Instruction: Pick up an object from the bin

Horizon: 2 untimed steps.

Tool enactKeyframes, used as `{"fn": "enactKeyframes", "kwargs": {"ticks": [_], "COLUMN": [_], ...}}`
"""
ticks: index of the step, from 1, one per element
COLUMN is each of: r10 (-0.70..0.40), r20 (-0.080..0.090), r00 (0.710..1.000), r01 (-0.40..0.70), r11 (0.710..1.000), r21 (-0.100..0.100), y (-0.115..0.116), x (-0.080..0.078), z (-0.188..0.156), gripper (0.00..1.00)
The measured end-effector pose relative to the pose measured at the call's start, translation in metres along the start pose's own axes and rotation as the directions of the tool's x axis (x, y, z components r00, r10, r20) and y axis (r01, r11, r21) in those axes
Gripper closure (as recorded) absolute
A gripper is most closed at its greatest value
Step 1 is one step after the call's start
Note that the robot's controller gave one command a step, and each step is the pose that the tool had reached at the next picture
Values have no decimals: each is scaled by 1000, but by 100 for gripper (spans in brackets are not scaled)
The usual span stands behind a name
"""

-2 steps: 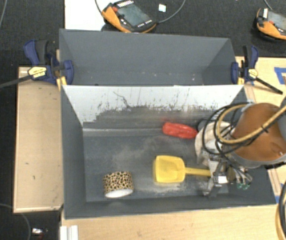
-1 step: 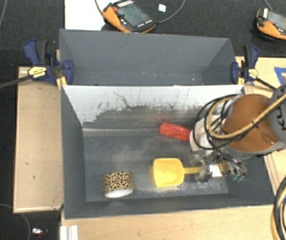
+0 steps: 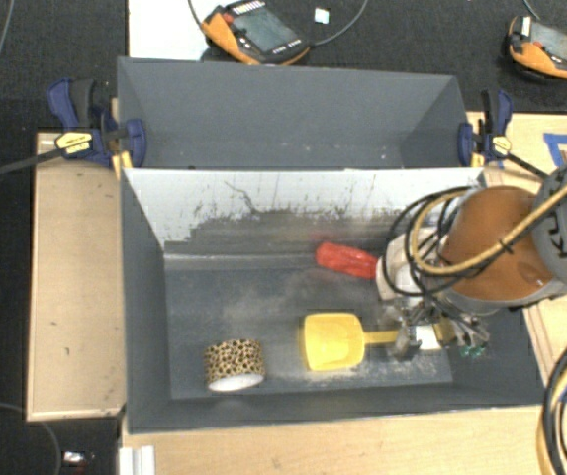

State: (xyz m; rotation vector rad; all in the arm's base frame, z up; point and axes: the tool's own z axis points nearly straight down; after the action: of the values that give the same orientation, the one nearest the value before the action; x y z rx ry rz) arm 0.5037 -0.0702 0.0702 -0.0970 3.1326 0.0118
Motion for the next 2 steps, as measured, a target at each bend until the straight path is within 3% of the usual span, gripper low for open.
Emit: {"fn": "enactKeyframes", "kwargs": {"ticks": [2], "r10": [3], "r20": [4], "r00": [1000], "r01": [-3], "r11": [1000], "r21": [0], "y": [0], "x": [0], "z": [-7], "gripper": [100]}}
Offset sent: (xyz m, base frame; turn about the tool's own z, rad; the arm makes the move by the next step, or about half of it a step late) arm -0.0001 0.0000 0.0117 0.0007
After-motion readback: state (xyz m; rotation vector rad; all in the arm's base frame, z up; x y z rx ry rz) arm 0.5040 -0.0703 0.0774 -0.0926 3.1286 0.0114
